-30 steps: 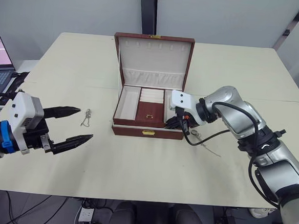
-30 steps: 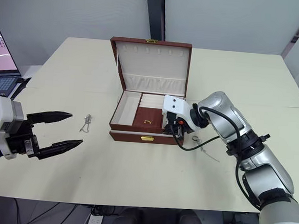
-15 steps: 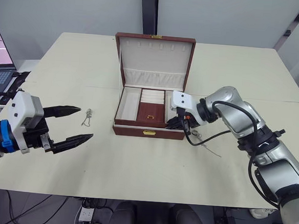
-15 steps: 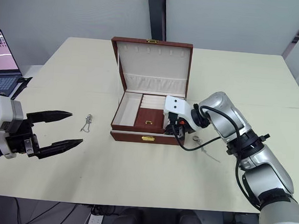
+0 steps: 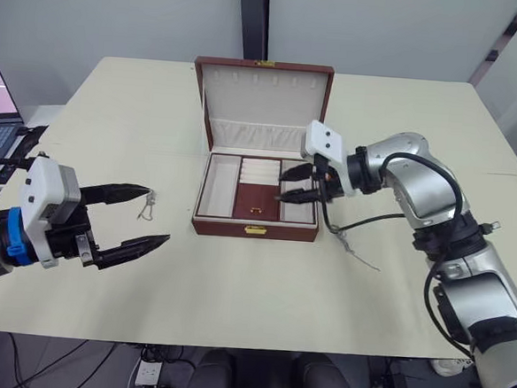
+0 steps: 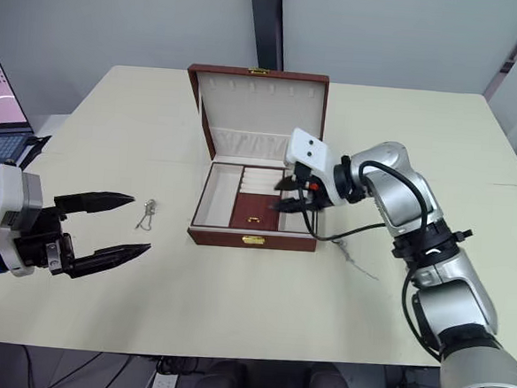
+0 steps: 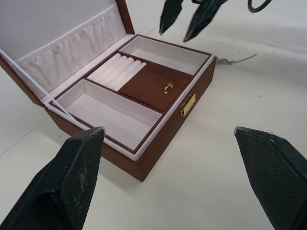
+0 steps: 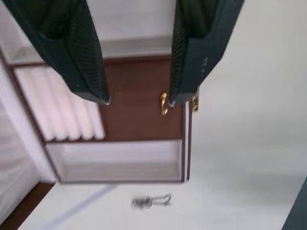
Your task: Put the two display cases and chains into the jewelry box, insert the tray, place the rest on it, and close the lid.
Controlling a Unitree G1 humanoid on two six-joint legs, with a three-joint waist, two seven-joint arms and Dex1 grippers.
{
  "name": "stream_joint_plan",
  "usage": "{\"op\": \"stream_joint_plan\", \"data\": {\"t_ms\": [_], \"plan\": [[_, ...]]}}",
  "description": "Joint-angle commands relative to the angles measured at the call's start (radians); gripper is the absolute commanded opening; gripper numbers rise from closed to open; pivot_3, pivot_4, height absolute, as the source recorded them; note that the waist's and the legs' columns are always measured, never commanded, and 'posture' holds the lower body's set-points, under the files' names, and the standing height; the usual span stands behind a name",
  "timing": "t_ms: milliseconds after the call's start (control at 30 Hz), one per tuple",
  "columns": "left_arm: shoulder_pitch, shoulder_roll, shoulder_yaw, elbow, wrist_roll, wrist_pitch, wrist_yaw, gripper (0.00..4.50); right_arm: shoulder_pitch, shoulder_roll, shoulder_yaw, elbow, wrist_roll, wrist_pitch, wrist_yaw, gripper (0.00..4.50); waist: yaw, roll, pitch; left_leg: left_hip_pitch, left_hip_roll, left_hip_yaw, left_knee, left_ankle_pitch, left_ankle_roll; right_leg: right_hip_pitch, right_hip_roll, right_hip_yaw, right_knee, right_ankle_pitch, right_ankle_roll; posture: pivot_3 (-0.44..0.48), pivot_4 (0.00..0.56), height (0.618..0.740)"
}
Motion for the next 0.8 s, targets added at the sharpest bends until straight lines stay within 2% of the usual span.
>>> {"op": "stream_joint_plan", "data": {"t_ms": [33, 133, 167, 500, 667, 800], "plan": [[-0.012, -0.010, 0.009, -0.030, -0.033, 0.012, 0.021, 4.50, -0.008, 0.049, -0.021, 0.007, 0.007, -0.024, -0.053, 0.89, -0.001, 0.000, 0.000, 0.000, 0.000, 0.000, 0.000, 0.000, 0.000, 0.000, 0.000, 0.000, 0.000, 0.000, 0.000, 0.000, 0.150, 0.740], [-0.010, -0.019, -0.004, -0.037, -0.028, 0.011, 0.026, 4.50, -0.007, 0.122, 0.007, 0.088, -0.029, -0.055, -0.117, 0.11, -0.004, 0.000, 0.000, 0.000, 0.000, 0.000, 0.000, 0.000, 0.000, 0.000, 0.000, 0.000, 0.000, 0.000, 0.000, 0.000, 0.150, 0.740], [-0.009, -0.021, -0.006, -0.040, -0.027, 0.010, 0.026, 4.50, -0.009, 0.139, 0.012, 0.113, -0.038, -0.061, -0.133, 0.05, -0.005, 0.000, 0.000, 0.000, 0.000, 0.000, 0.000, 0.000, 0.000, 0.000, 0.000, 0.000, 0.000, 0.000, 0.000, 0.000, 0.150, 0.740], [0.012, -0.044, -0.008, -0.057, -0.018, 0.002, 0.036, 4.50, -0.013, 0.168, 0.095, 0.289, -0.141, -0.132, -0.142, 0.05, -0.009, -0.001, 0.000, 0.000, 0.000, 0.000, 0.000, 0.000, 0.000, 0.000, 0.000, 0.000, 0.000, 0.000, 0.000, 0.000, 0.150, 0.740], [0.013, -0.054, -0.012, -0.053, -0.013, -0.003, 0.046, 4.50, -0.005, 0.173, 0.107, 0.304, -0.166, -0.157, -0.135, 0.05, -0.009, -0.001, -0.001, 0.001, 0.000, 0.000, 0.000, 0.000, 0.000, 0.001, 0.000, 0.000, 0.000, 0.000, 0.000, 0.000, 0.150, 0.740], [0.014, -0.070, -0.002, -0.038, -0.011, 0.001, 0.071, 4.50, -0.002, 0.178, 0.062, 0.252, -0.146, -0.171, -0.154, 0.05, -0.011, -0.001, -0.001, 0.001, 0.000, 0.000, 0.000, 0.000, 0.000, 0.001, 0.000, 0.000, 0.000, 0.000, 0.000, 0.000, 0.150, 0.740]]}}
